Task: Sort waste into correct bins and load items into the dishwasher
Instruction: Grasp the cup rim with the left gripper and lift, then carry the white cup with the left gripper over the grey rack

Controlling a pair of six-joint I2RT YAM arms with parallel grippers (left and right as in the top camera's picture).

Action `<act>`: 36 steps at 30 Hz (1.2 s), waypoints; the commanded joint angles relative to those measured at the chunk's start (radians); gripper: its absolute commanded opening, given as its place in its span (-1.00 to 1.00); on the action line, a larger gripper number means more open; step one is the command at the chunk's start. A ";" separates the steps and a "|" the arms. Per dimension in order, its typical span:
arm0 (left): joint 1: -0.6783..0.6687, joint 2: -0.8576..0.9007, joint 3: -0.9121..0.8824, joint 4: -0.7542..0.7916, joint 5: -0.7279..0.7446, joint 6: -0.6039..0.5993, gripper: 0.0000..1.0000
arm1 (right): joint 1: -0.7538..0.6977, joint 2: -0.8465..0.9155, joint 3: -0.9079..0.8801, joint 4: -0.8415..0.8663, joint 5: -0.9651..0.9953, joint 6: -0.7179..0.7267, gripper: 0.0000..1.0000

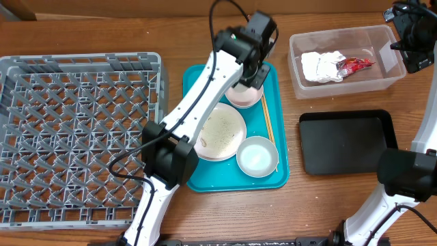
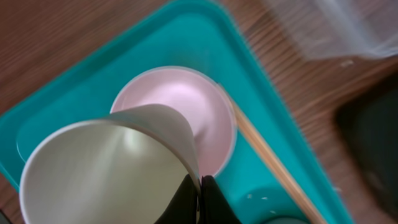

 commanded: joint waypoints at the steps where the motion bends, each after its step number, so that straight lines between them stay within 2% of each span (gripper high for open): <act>1: 0.043 -0.010 0.187 -0.054 0.165 -0.053 -0.92 | -0.002 -0.001 0.003 0.002 0.010 -0.001 1.00; 4: 0.127 -0.010 0.296 -0.105 0.340 -0.055 -0.92 | -0.002 -0.001 0.003 0.002 0.010 -0.001 1.00; 7: 0.256 -0.010 0.326 -0.128 0.563 -0.047 -0.91 | -0.002 -0.001 0.003 0.002 0.010 -0.001 1.00; 11: 0.466 -0.009 0.291 -0.177 0.811 -0.047 -0.92 | -0.002 -0.001 0.003 0.002 0.010 -0.001 1.00; 14: 0.612 -0.009 0.248 -0.212 0.918 -0.037 -0.92 | -0.002 -0.001 0.003 0.002 0.010 -0.001 1.00; 18: 0.779 -0.009 0.156 -0.243 1.117 0.077 -0.92 | -0.002 -0.001 0.003 0.002 0.010 -0.001 1.00; 27: 0.953 -0.008 -0.145 -0.250 1.381 0.237 -0.92 | -0.002 -0.001 0.003 0.002 0.010 -0.001 1.00; 36: 1.039 -0.008 -0.324 -0.235 1.423 0.369 -0.92 | -0.002 -0.001 0.003 0.002 0.010 -0.001 1.00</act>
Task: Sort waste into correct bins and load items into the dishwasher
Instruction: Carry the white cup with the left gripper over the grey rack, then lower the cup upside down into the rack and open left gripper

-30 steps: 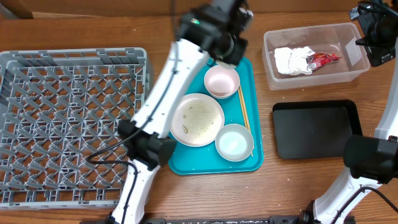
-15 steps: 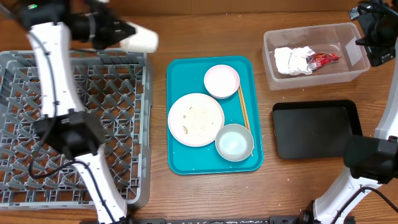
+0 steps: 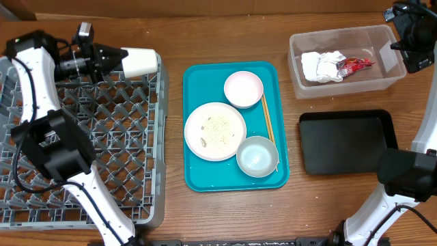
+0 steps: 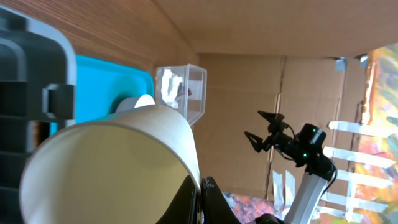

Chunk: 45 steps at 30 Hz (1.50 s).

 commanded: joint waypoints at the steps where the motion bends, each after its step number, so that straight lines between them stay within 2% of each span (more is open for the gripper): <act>1: 0.036 -0.006 -0.051 0.006 0.111 0.145 -0.92 | -0.002 -0.001 0.003 0.002 0.010 -0.001 1.00; 4: 0.048 -0.006 -0.101 0.014 0.197 0.215 -0.92 | -0.002 -0.001 0.003 0.002 0.010 -0.001 1.00; 7: 0.047 -0.006 -0.149 0.056 0.204 0.224 -0.91 | -0.002 -0.001 0.003 0.002 0.010 -0.001 1.00; 13: 0.046 -0.006 -0.246 0.142 0.204 0.197 -0.92 | -0.002 -0.001 0.003 0.002 0.010 -0.001 1.00; 18: 0.070 -0.006 -0.300 0.146 0.193 0.129 -0.92 | -0.002 -0.001 0.003 0.002 0.010 -0.001 1.00; 22: 0.090 -0.006 -0.314 0.146 0.120 0.117 -0.92 | -0.002 -0.001 0.003 0.002 0.010 -0.001 1.00; 28: 0.111 -0.006 -0.314 0.156 -0.029 -0.008 -0.90 | -0.002 -0.001 0.003 0.002 0.010 -0.001 1.00; 34: 0.114 -0.006 -0.314 0.176 -0.151 -0.064 -0.71 | -0.002 -0.001 0.003 0.002 0.010 -0.002 1.00; 38: 0.114 -0.006 -0.313 0.182 -0.229 -0.117 -0.73 | -0.002 -0.001 0.003 0.002 0.010 -0.002 1.00; 45: 0.114 -0.006 -0.244 0.117 -0.308 -0.121 -0.80 | -0.002 -0.001 0.003 0.002 0.010 -0.001 1.00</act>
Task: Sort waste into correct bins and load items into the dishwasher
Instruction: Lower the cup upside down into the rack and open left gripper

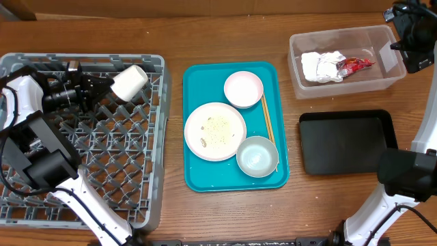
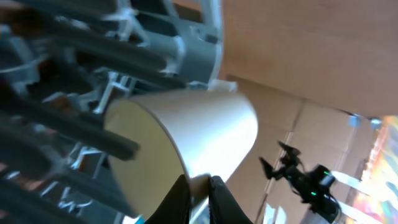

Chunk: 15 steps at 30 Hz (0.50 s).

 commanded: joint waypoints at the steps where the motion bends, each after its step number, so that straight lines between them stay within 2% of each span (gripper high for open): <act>1: -0.020 -0.006 0.066 -0.056 -0.192 -0.015 -0.80 | -0.002 -0.001 0.003 0.002 0.010 -0.001 1.00; 6: -0.027 -0.006 0.235 -0.178 -0.351 -0.034 -0.72 | -0.002 -0.001 0.003 0.002 0.010 -0.001 1.00; 11: -0.043 -0.006 0.380 -0.253 -0.566 -0.155 -0.63 | -0.002 -0.001 0.003 0.002 0.010 -0.001 1.00; 14: -0.055 -0.006 0.439 -0.288 -0.680 -0.198 -0.37 | -0.002 -0.001 0.003 0.002 0.010 -0.001 1.00; 15: -0.058 -0.006 0.450 -0.287 -0.708 -0.205 -0.13 | -0.002 -0.001 0.003 0.002 0.010 -0.001 1.00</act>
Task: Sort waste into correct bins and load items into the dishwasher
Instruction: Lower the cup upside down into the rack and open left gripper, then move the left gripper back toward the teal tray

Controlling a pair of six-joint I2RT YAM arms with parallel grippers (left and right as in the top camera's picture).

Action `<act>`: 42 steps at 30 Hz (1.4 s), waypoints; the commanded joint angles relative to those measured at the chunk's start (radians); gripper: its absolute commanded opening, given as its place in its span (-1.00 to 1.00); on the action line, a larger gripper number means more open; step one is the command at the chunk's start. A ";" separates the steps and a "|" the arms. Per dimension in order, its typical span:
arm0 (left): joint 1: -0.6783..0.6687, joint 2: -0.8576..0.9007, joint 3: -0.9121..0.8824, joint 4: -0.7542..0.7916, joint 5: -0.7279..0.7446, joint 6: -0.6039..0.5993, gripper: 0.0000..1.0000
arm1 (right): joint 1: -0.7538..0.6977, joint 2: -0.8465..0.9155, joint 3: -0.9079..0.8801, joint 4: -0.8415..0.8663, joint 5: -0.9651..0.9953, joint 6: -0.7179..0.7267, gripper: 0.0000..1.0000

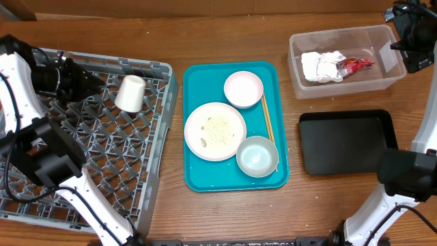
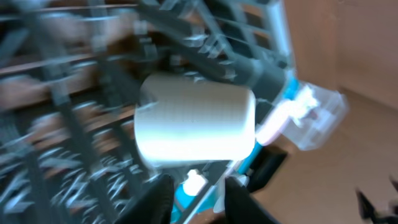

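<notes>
A white paper cup (image 1: 130, 93) stands mouth down in the grey dish rack (image 1: 41, 184), near its back right corner. In the left wrist view the cup (image 2: 196, 123) lies just ahead of my left gripper (image 2: 196, 198), whose dark fingers are spread open with nothing between them. In the overhead view that gripper (image 1: 82, 83) sits left of the cup. The teal tray (image 1: 205, 174) holds a pink bowl (image 1: 244, 89), a crumb-strewn white plate (image 1: 216, 131), a pale blue bowl (image 1: 257, 156) and chopsticks (image 1: 267, 117). My right gripper (image 1: 410, 37) hangs at the far right edge, its jaws not readable.
A clear plastic bin (image 1: 389, 76) at the back right holds crumpled white paper (image 1: 321, 66) and a red wrapper (image 1: 354, 64). A black tray (image 1: 347, 142) lies in front of it. The right arm's base (image 1: 406, 179) stands at the front right.
My left gripper has let go of the paper cup and drawn back to the left. The cup, then tilted over the rack, now stands mouth down in it.
First my left gripper held the paper cup over the pink bowl on the teal tray. Then it held the cup at the rack's back right edge, later lower and tilted over the rack. Now the cup rests in the rack, released. The right arm stayed still.
</notes>
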 commanded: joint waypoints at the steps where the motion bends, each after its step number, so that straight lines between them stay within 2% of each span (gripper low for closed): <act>1: -0.019 -0.007 0.062 -0.010 -0.208 -0.076 0.75 | -0.002 -0.001 0.003 0.002 0.010 0.000 1.00; 2: -0.022 -0.008 0.063 -0.010 -0.212 -0.078 1.00 | -0.002 -0.001 0.003 0.002 0.011 0.000 1.00; 5: -0.034 -0.008 0.064 -0.010 -0.204 -0.078 1.00 | -0.002 -0.001 0.003 0.002 0.011 0.000 1.00; 8: -0.051 -0.017 0.066 -0.010 -0.201 -0.077 0.82 | -0.002 -0.001 0.003 0.002 0.011 0.000 1.00; 11: -0.076 -0.045 0.066 -0.010 -0.202 -0.061 0.22 | -0.002 -0.001 0.003 0.002 0.011 0.000 1.00; 12: -0.086 -0.060 0.066 -0.009 -0.201 -0.052 -0.05 | -0.002 -0.001 0.003 0.002 0.010 0.000 1.00; 13: -0.095 -0.075 0.066 -0.006 -0.201 -0.042 -0.64 | -0.002 -0.001 0.003 0.002 0.010 0.000 1.00; 14: -0.108 -0.095 0.066 -0.002 -0.201 -0.039 -0.92 | -0.002 -0.001 0.003 0.002 0.011 0.000 1.00; 19: -0.200 -0.191 0.066 0.046 -0.218 0.035 -0.92 | -0.002 -0.001 0.003 0.002 0.010 0.000 1.00; 23: -0.300 -0.218 0.066 0.065 -0.308 0.029 -0.92 | -0.002 -0.001 0.003 0.002 0.010 0.000 1.00; 25: -0.354 -0.210 0.063 0.075 -0.386 -0.015 -0.92 | -0.002 -0.001 0.003 0.002 0.011 0.000 1.00; 29: -0.437 -0.179 0.048 0.116 -0.702 -0.214 -0.92 | -0.002 -0.001 0.003 0.002 0.010 0.000 1.00; 31: -0.463 -0.158 0.048 0.115 -0.808 -0.268 -0.92 | -0.002 -0.001 0.003 0.002 0.011 0.000 1.00; 36: -0.477 -0.121 0.047 0.111 -0.904 -0.330 -0.92 | -0.002 -0.001 0.003 0.002 0.010 0.000 1.00; 42: -0.456 -0.069 0.045 0.108 -0.903 -0.320 -0.92 | -0.002 -0.001 0.003 0.002 0.010 0.000 1.00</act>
